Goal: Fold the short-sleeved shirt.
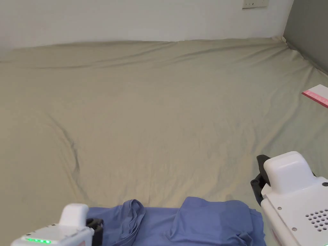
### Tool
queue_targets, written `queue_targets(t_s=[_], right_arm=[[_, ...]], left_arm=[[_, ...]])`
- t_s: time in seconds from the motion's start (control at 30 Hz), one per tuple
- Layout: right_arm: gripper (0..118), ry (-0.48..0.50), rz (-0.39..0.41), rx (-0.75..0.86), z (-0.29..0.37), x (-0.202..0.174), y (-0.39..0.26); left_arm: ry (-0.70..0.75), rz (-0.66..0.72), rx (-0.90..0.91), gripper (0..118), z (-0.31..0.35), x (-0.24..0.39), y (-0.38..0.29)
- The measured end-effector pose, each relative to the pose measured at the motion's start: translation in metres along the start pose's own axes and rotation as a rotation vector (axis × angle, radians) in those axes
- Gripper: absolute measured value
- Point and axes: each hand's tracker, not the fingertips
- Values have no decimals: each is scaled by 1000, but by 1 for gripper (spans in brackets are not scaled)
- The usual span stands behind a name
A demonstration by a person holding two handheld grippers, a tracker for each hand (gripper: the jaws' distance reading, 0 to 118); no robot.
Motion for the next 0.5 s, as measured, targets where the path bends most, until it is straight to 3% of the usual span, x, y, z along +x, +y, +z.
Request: queue_targets(t_s=[0.17,0.5], right_arm=[[2,3,14,-3,2,-3,0],[2,-8,8,-16,1,2,-3]], left_arm=[[21,-153,-38,0,-32,56,-18],[-119,-210,-26,0,-36,111,-15]])
